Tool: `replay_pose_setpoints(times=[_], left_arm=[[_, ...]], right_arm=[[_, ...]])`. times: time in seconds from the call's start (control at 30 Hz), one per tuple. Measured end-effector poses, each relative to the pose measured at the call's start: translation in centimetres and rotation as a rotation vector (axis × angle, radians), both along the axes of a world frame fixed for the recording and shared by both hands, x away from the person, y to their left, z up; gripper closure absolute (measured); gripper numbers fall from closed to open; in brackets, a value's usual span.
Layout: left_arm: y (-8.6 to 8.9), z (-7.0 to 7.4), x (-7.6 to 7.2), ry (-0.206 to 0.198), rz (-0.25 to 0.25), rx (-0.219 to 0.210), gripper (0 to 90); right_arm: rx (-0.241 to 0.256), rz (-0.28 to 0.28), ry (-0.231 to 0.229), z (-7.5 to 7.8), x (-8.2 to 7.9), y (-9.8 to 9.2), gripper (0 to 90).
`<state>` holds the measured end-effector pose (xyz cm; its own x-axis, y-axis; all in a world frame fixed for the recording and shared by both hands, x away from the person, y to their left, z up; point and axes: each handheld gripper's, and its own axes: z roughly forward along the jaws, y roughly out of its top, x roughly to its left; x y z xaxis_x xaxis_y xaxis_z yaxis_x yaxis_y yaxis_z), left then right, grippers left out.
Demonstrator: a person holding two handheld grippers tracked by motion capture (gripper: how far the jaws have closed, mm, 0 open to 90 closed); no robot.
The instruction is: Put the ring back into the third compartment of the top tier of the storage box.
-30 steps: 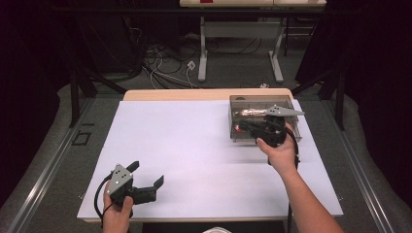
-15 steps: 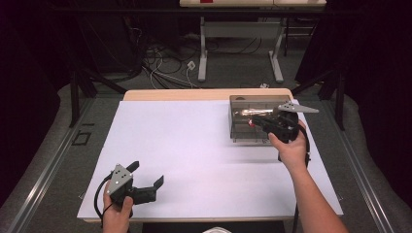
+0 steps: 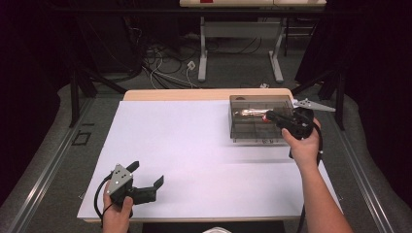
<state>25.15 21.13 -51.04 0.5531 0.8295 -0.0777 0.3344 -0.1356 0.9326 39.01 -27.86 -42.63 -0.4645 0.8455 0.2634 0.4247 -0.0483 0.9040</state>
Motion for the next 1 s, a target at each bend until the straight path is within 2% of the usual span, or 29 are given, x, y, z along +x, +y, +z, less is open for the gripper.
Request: replay_pose_setpoints(times=[0.1, 0.2, 0.33, 0.37, 0.43, 0.6, 0.77, 0.83, 0.93, 1.0], left_arm=[[0.0, 0.0, 0.0, 0.000, 0.000, 0.000, 0.4], [0.0, 0.0, 0.0, 0.000, 0.000, 0.000, 0.4], [0.0, 0.0, 0.0, 0.000, -0.001, 0.001, 0.4], [0.0, 0.0, 0.0, 0.000, -0.001, 0.001, 0.4], [0.0, 0.0, 0.0, 0.000, 0.000, 0.000, 0.4], [0.0, 0.0, 0.0, -0.001, -0.001, 0.002, 0.4], [0.0, 0.0, 0.0, 0.000, -0.001, 0.001, 0.4], [0.0, 0.0, 0.0, 0.000, -0.002, 0.002, 0.4], [0.0, 0.0, 0.0, 0.004, -0.001, 0.000, 0.4], [0.0, 0.0, 0.0, 0.002, -0.001, 0.000, 0.4]], right_arm=[[0.005, -0.011, 0.007, 0.1, 0.0, -0.5, 85.2], [0.009, -0.040, -0.007, 0.0, 0.1, -1.1, 85.2], [-0.021, -0.055, 0.005, 0.0, 0.2, -1.8, 85.2], [-0.031, -0.079, 0.006, -0.2, 0.3, -1.9, 85.2], [-0.039, -0.089, 0.005, -0.3, 0.3, -2.0, 85.2], [-0.066, -0.114, 0.032, -0.9, 0.6, -2.8, 85.2], [-0.073, -0.133, 0.032, -1.3, 0.8, -3.2, 85.2], [-0.086, -0.140, 0.050, -1.4, 0.9, -3.6, 85.2], [-0.076, -0.153, 0.062, -1.6, 1.0, -3.8, 85.2], [-0.094, -0.151, 0.074, -1.7, 1.1, -3.9, 85.1]])
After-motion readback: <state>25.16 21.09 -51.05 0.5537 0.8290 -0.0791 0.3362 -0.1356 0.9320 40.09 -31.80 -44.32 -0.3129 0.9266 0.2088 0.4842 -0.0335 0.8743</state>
